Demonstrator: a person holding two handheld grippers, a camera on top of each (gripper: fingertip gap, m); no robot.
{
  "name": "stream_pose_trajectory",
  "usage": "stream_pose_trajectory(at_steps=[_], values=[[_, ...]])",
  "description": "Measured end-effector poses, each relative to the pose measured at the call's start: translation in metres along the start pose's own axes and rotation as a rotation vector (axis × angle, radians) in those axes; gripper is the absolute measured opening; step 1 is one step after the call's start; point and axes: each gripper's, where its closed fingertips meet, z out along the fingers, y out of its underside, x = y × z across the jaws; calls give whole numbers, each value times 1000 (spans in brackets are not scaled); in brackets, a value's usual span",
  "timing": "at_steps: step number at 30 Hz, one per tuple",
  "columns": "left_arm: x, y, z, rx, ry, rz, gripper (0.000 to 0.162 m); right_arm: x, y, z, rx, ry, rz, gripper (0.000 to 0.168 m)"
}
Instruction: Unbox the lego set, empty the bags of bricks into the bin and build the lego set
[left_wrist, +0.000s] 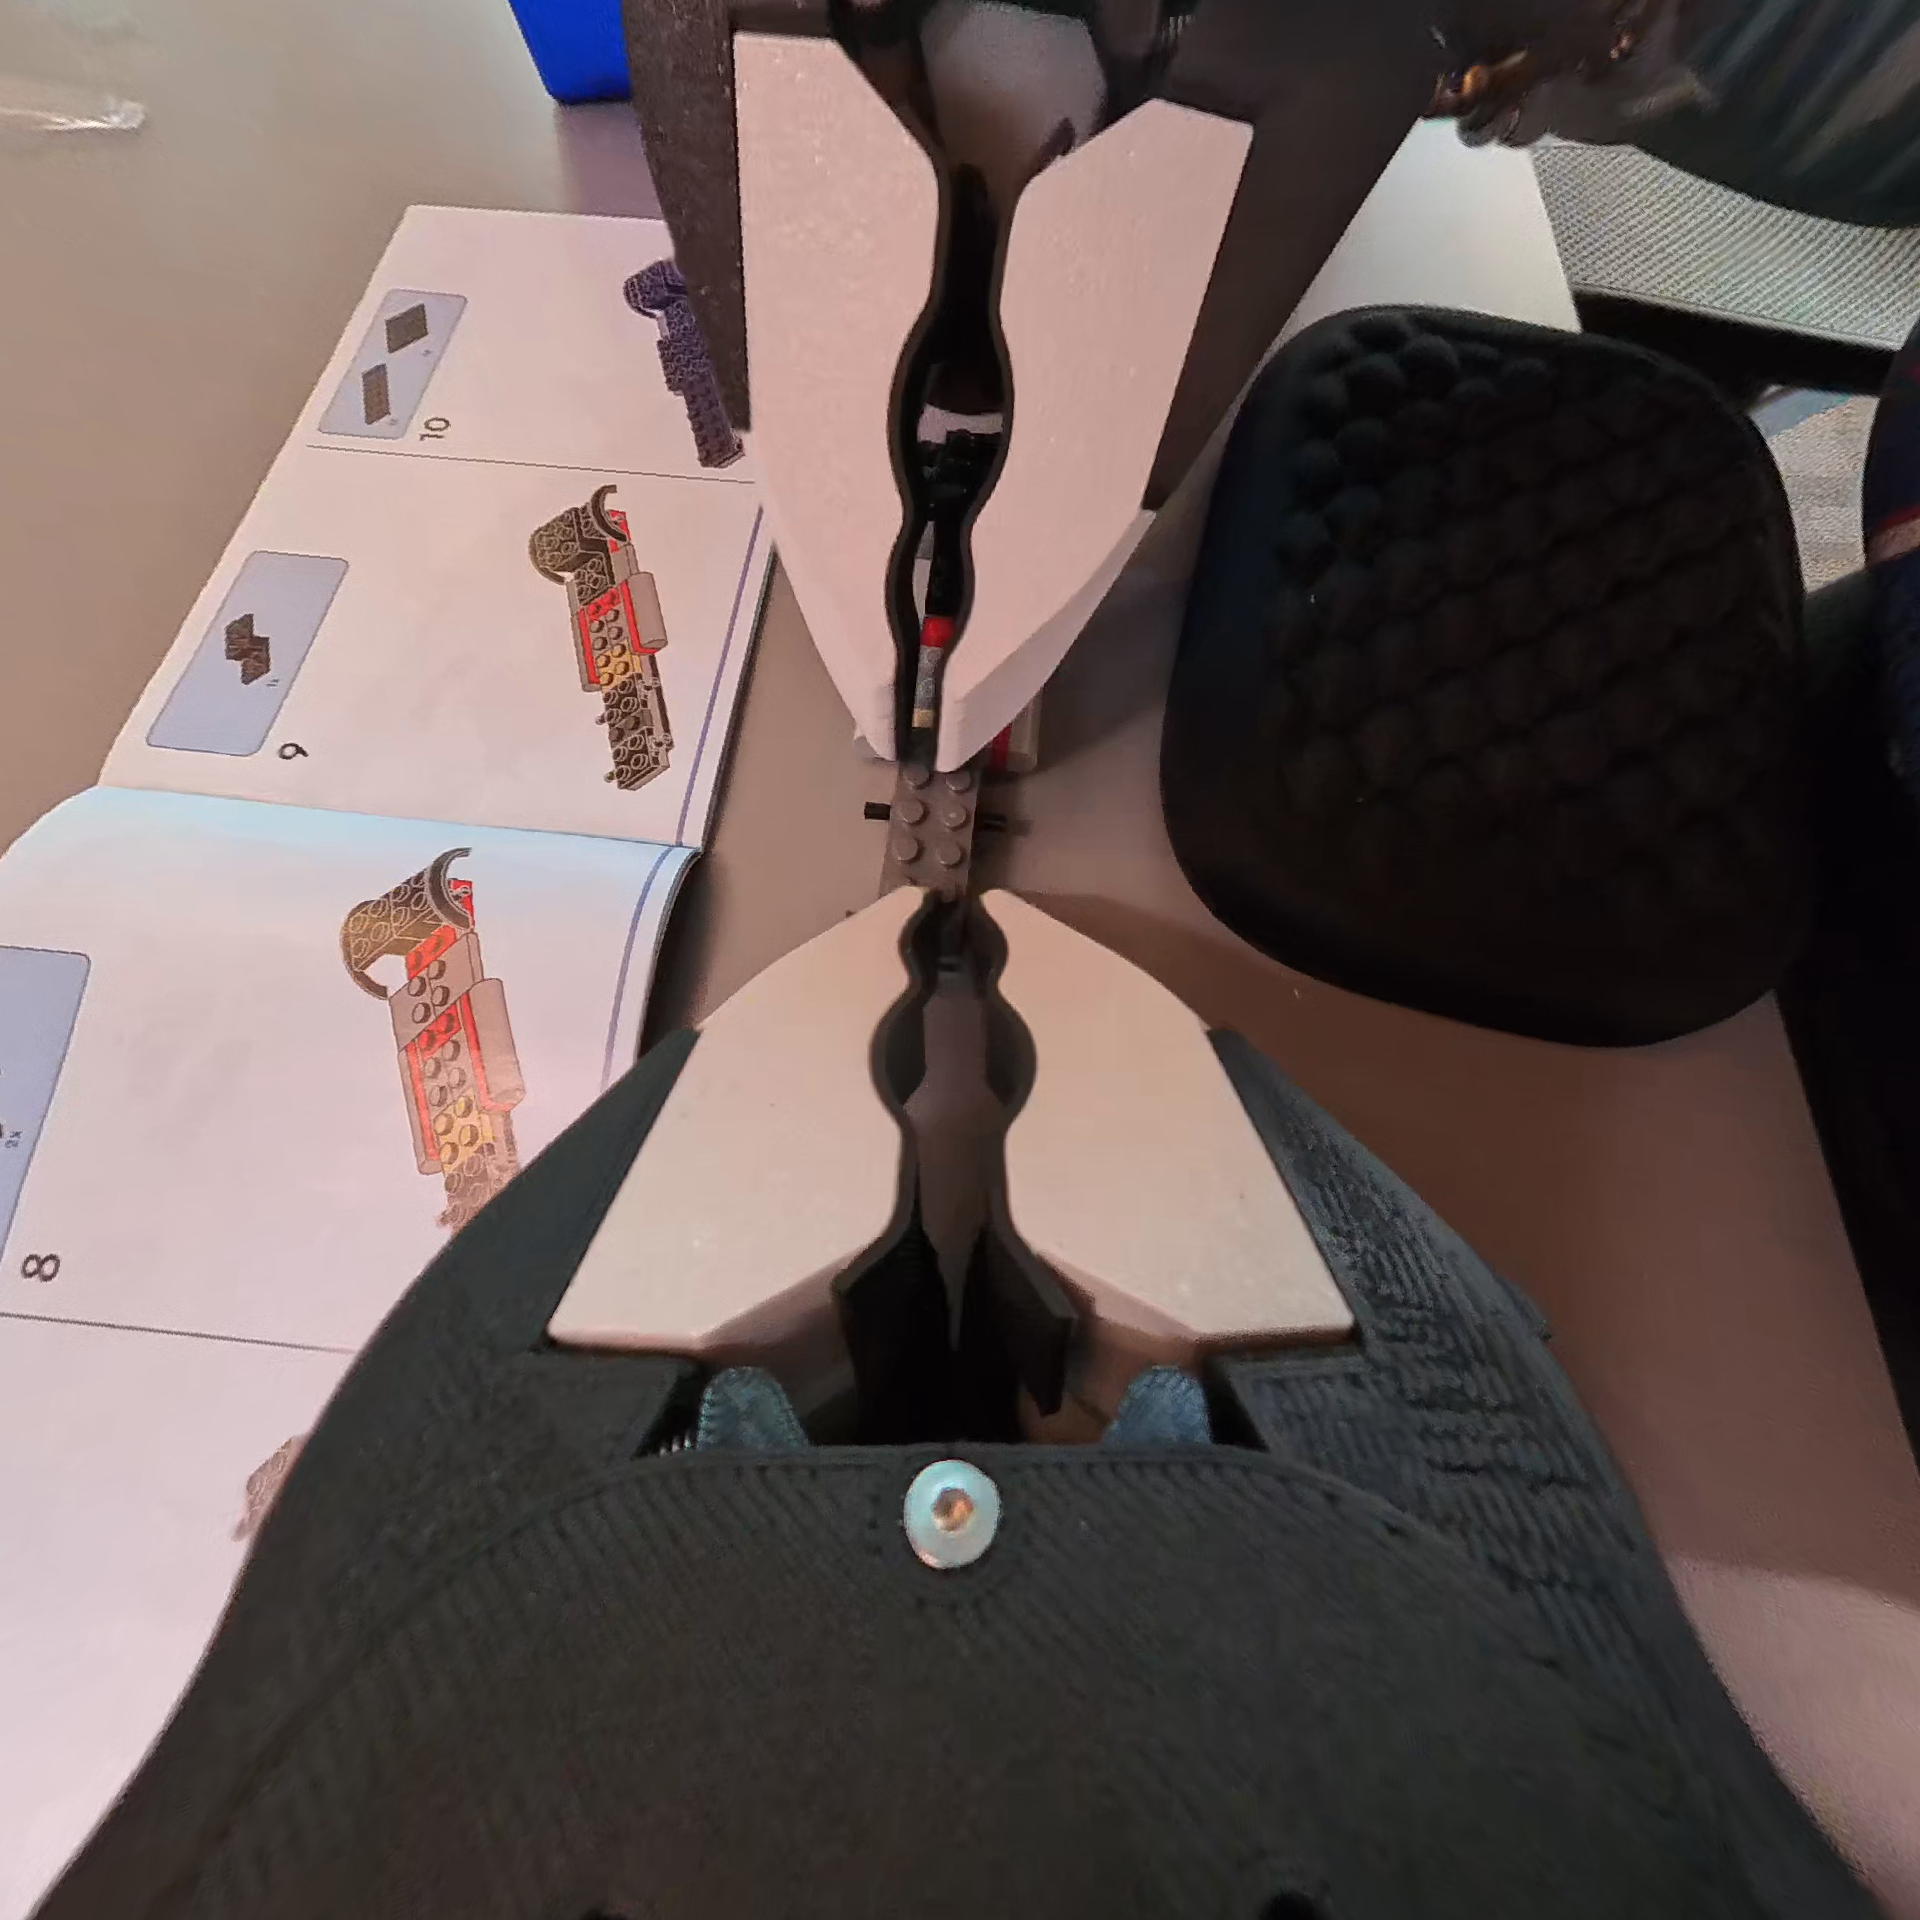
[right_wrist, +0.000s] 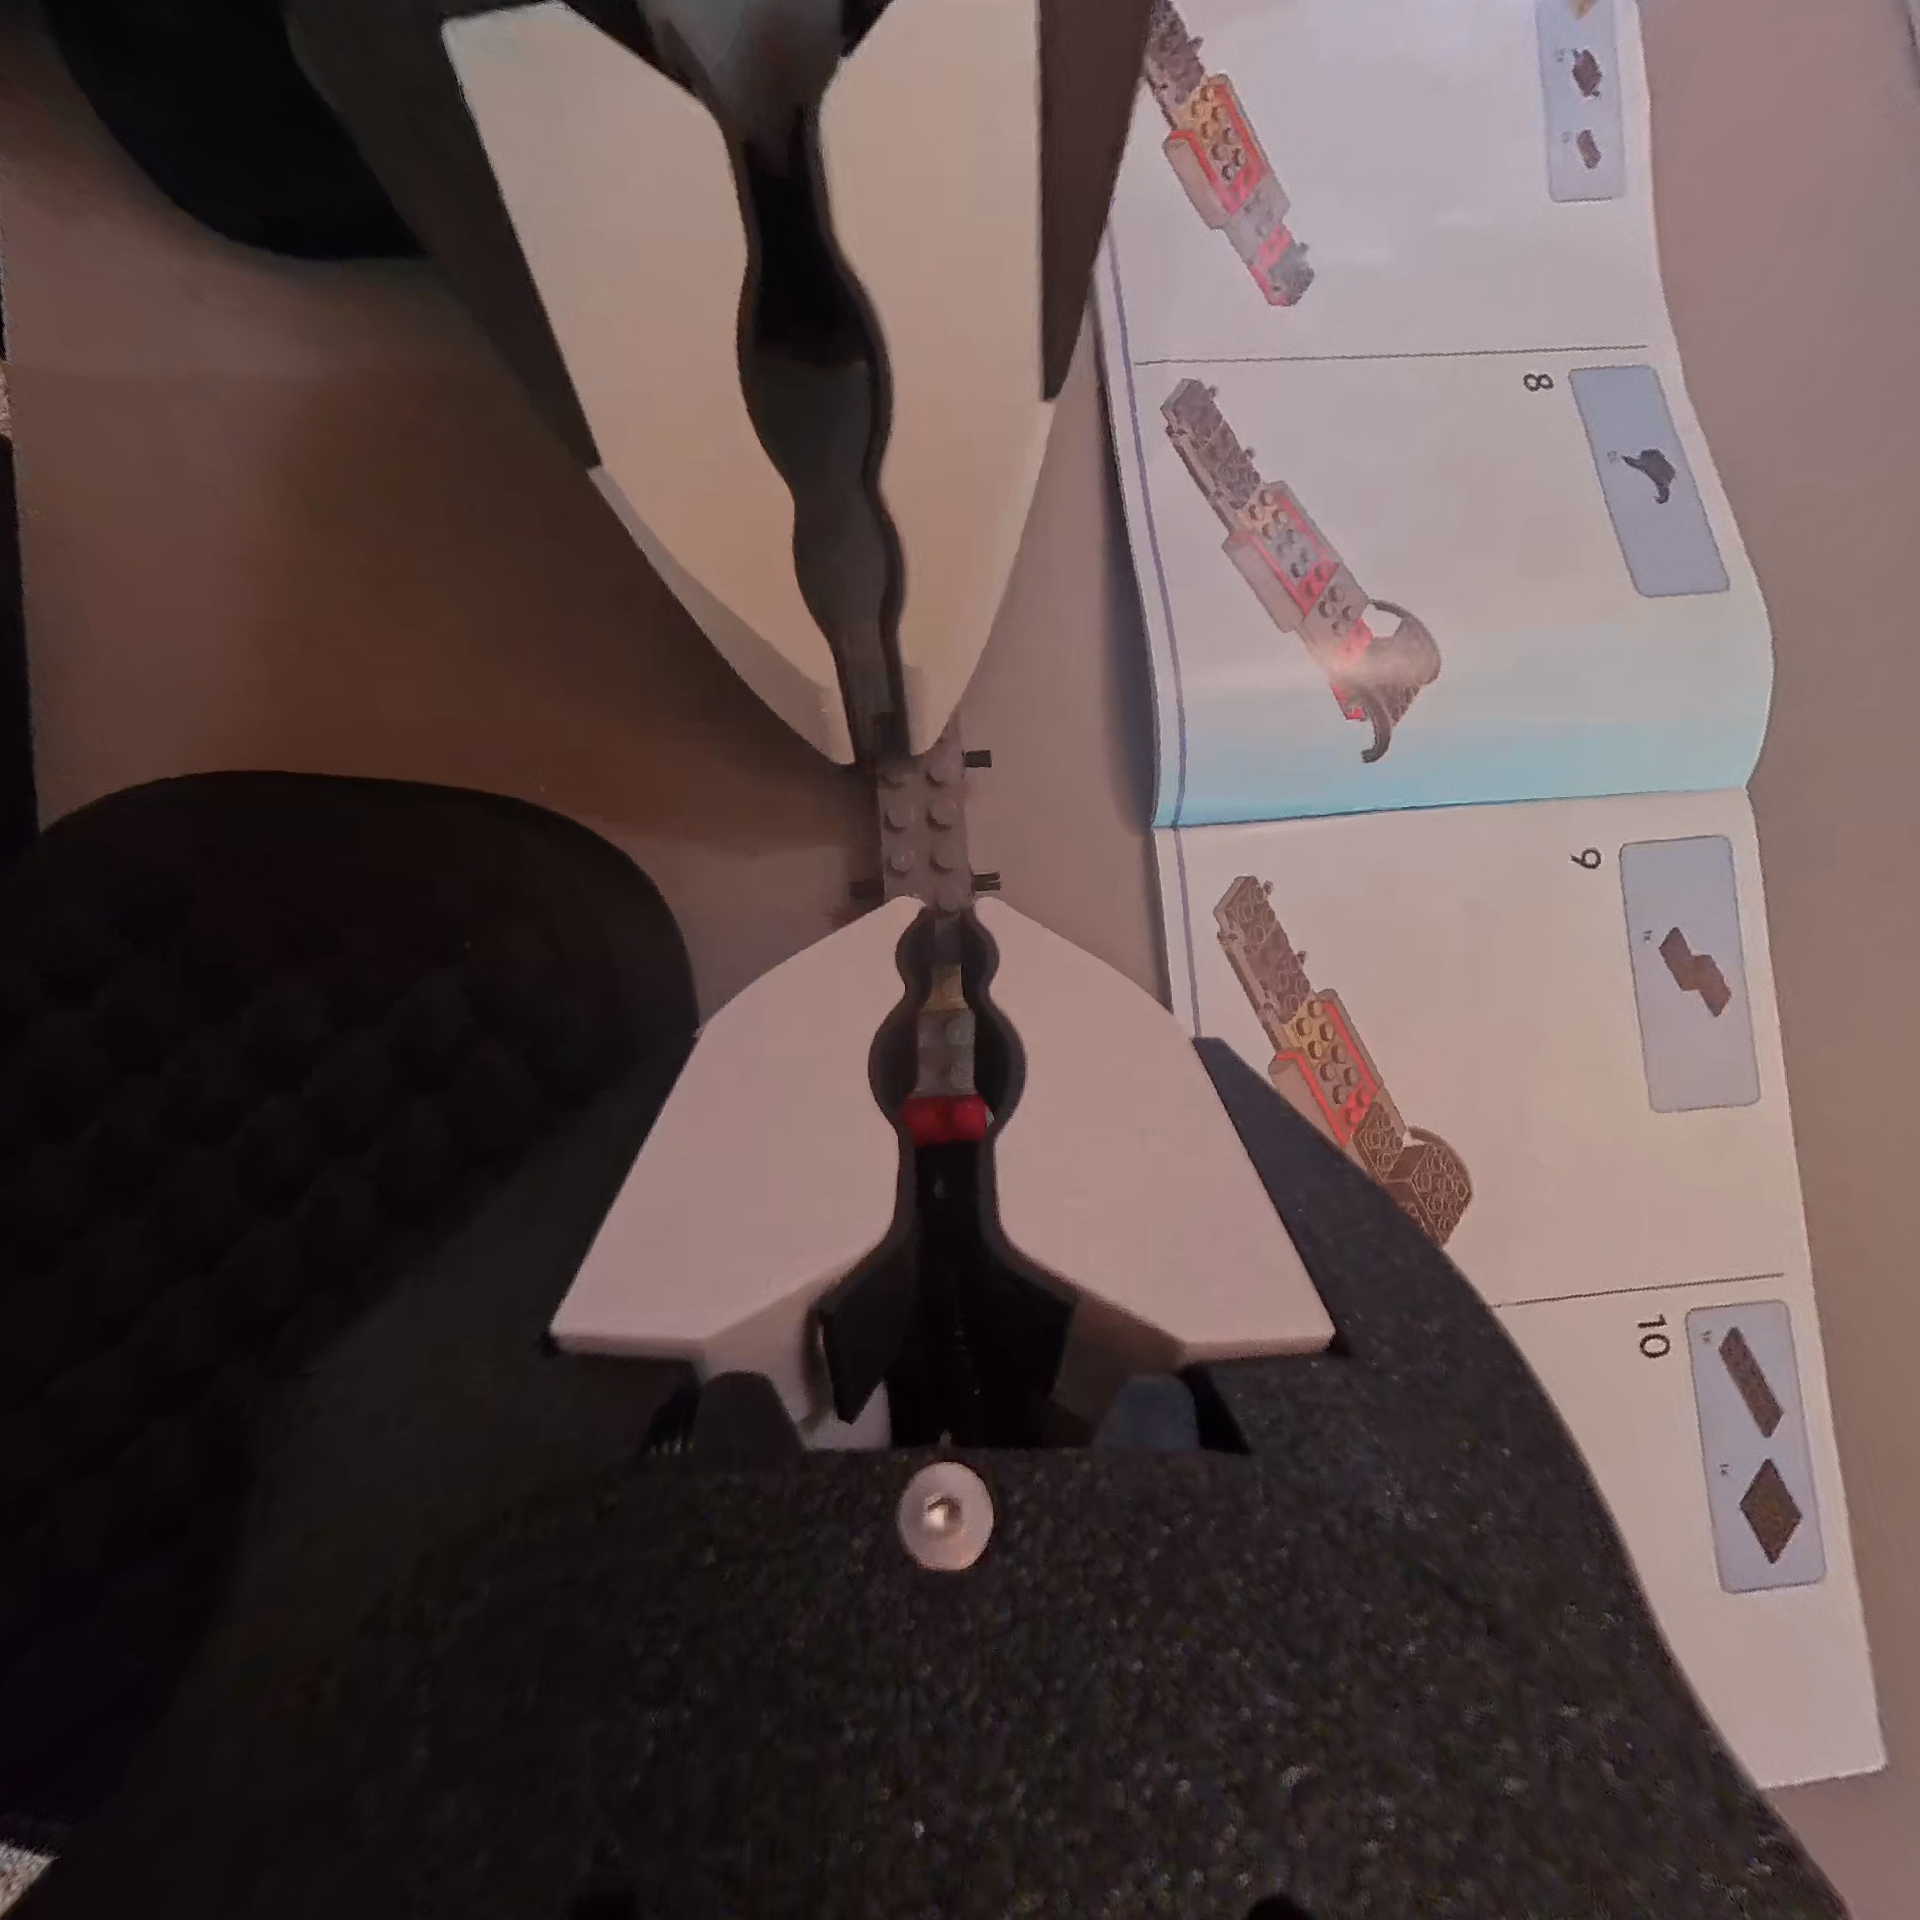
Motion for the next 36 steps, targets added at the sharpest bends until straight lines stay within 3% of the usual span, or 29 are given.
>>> stream_pose_trajectory(at_steps=[7, 15, 29, 36], values=[[-9, -7, -6, 56, -49, 0, 7, 0, -1, 1, -7, -9, -10, 5], [-8, 0, 2, -11, -43, -32, 0, -2, -1, 2, -19, -17, -19, 2], [-8, 2, 2, -27, -42, 15, 1, -2, 1, 2, -120, 207, -20, 1], [-8, 3, 3, -26, -11, 15, 2, -2, 2, 3, -177, 165, 7, 1]])
